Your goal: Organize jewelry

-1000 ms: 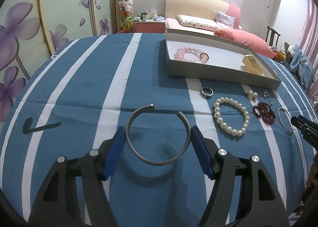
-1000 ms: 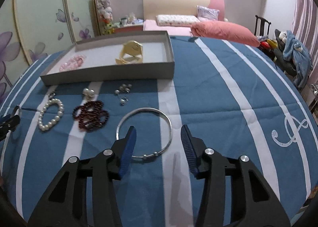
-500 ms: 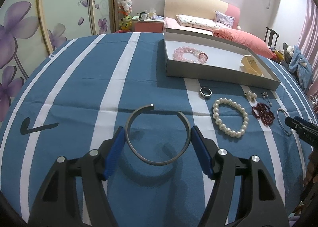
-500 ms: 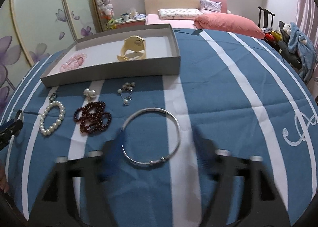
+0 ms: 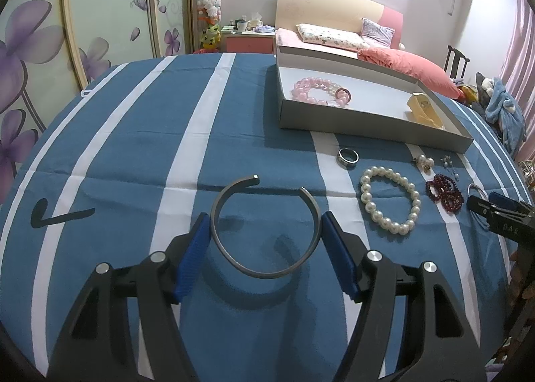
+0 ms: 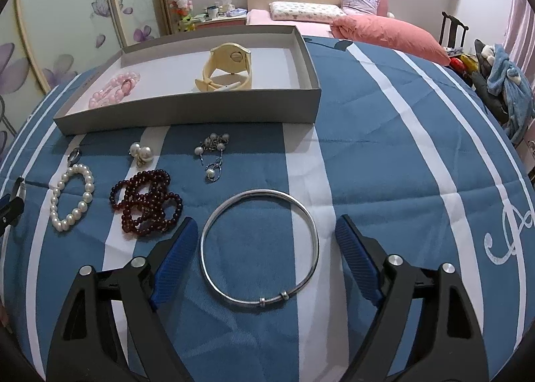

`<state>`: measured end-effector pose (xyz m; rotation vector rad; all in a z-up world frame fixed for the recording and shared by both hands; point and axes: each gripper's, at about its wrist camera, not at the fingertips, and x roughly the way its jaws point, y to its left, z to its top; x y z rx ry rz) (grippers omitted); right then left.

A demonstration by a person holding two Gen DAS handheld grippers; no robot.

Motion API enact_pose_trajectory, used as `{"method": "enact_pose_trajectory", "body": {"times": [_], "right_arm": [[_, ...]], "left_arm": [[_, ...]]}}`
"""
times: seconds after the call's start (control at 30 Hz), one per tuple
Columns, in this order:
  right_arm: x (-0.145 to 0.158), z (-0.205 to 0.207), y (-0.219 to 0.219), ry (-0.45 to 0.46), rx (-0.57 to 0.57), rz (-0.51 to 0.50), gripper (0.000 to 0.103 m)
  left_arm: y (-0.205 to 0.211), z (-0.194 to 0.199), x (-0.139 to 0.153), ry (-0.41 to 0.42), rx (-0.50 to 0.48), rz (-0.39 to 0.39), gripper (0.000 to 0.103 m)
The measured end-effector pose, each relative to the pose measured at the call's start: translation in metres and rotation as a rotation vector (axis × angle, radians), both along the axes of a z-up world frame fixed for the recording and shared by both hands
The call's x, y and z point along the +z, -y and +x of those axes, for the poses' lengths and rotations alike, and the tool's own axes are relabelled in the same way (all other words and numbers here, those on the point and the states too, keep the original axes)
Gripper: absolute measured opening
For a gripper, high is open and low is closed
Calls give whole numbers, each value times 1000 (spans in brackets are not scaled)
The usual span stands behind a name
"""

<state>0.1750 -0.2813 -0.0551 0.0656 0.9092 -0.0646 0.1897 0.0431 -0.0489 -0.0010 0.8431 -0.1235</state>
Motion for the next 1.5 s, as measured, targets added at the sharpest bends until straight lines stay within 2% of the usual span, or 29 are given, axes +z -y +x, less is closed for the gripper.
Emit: {"method": "enact_pose_trajectory", "body": {"times": [0.1, 0.37, 0.67, 1.0, 1.5], "right_arm": [[1, 0, -1, 6, 18, 0, 71], [3, -9, 3, 16, 27, 24, 70], [14, -27, 8, 97, 20, 79, 70], [33, -43, 5, 240, 0, 90, 70], [66, -68, -3, 526, -24, 26, 70]], "left_arm": [[0, 1, 0, 0, 1, -1, 65], [-1, 0, 1, 9, 6, 1, 65], [2, -5, 8, 25, 3, -7, 65], [9, -17, 18, 73, 8, -29, 65], [48, -44, 40, 242, -19, -70, 65]]}}
